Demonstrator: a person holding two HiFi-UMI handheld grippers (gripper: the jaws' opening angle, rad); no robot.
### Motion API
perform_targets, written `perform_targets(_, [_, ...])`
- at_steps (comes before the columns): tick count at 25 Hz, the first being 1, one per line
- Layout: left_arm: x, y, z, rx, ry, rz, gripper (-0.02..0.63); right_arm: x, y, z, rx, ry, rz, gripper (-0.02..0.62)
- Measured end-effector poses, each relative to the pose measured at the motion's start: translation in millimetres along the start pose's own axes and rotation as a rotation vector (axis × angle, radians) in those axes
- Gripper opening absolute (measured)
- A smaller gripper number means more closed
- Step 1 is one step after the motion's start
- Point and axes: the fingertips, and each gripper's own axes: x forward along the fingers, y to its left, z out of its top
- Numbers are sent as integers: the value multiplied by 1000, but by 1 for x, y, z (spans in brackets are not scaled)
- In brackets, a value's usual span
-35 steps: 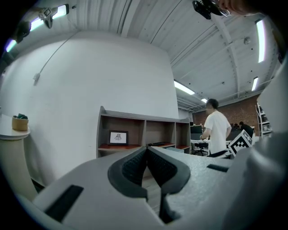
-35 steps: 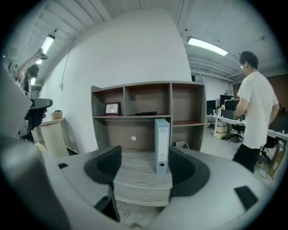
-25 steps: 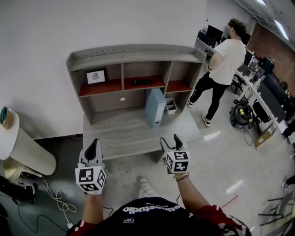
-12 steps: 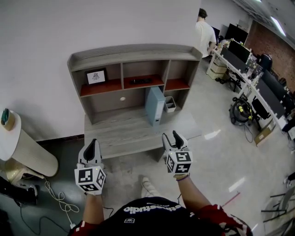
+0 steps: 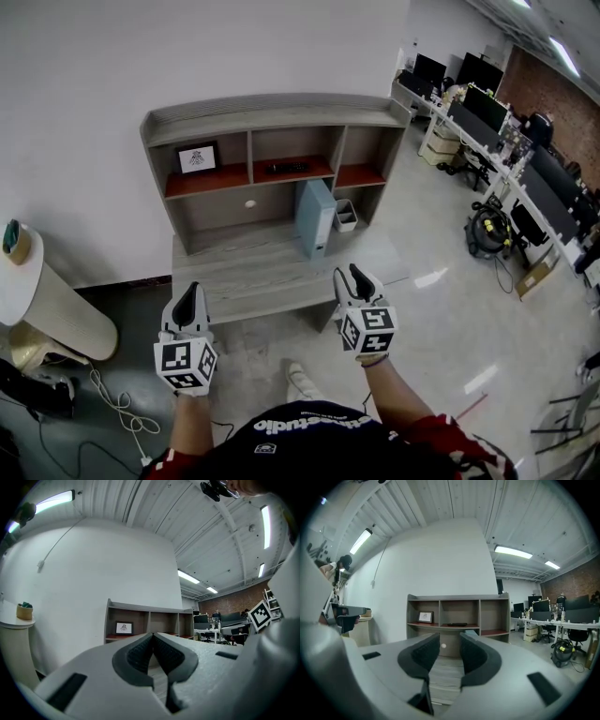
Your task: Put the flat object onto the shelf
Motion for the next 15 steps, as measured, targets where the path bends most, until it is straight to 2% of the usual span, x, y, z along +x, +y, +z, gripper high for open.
perform_targets(15, [7, -2, 1, 9, 5, -2, 6, -4, 3, 14, -9, -52, 6, 60])
